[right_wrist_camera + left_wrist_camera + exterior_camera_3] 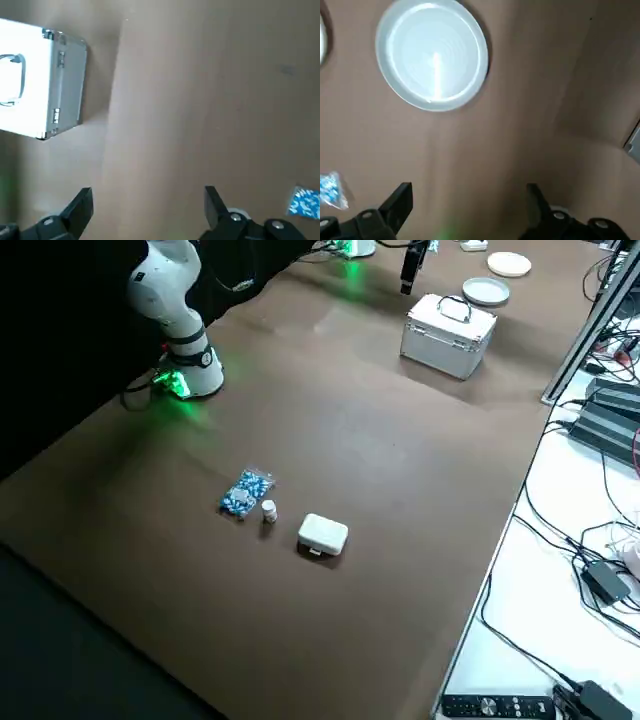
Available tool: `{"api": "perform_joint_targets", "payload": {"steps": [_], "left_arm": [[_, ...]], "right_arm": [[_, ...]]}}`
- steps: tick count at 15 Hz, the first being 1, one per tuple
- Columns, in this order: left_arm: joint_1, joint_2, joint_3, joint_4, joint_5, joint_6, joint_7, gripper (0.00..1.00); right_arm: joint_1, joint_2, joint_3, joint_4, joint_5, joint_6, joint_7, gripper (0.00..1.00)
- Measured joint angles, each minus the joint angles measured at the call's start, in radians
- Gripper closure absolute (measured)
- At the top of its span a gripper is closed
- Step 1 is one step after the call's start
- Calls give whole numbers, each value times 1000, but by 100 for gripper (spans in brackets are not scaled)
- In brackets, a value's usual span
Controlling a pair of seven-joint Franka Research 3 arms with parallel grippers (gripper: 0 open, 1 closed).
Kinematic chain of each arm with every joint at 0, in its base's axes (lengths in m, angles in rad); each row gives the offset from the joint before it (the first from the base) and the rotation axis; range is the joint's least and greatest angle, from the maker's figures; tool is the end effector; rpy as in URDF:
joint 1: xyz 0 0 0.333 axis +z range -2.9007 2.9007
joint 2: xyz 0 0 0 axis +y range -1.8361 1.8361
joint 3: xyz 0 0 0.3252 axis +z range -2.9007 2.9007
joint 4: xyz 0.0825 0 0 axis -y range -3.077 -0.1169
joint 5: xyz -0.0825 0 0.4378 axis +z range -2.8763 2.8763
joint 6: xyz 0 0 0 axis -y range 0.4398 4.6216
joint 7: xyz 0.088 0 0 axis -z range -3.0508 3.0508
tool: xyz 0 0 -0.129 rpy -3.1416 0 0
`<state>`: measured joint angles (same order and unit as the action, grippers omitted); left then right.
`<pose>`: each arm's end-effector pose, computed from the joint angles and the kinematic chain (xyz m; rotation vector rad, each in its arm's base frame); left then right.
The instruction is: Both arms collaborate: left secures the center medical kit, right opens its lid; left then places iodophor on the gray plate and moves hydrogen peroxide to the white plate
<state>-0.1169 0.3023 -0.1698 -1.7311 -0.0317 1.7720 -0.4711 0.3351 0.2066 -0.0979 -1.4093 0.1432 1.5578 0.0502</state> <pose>0.6297 -0.1830 0.3529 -3.0789 -0.3024 0.4186 0.6442 0.1810 0.5647 -3.0128 -0.2814 0.1124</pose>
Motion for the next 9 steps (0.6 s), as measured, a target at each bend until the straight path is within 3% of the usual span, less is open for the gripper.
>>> {"api": "perform_joint_targets", "payload": {"steps": [5, 9], "left_arm": [[-64, 75, -13, 12, -58, 134, -387, 0], [-80, 161, -20, 105, -78, 163, -685, 0]], "right_arm": [[61, 21, 0, 0, 42, 51, 33, 1], [103, 53, 0, -1, 116, 101, 80, 1]]}}
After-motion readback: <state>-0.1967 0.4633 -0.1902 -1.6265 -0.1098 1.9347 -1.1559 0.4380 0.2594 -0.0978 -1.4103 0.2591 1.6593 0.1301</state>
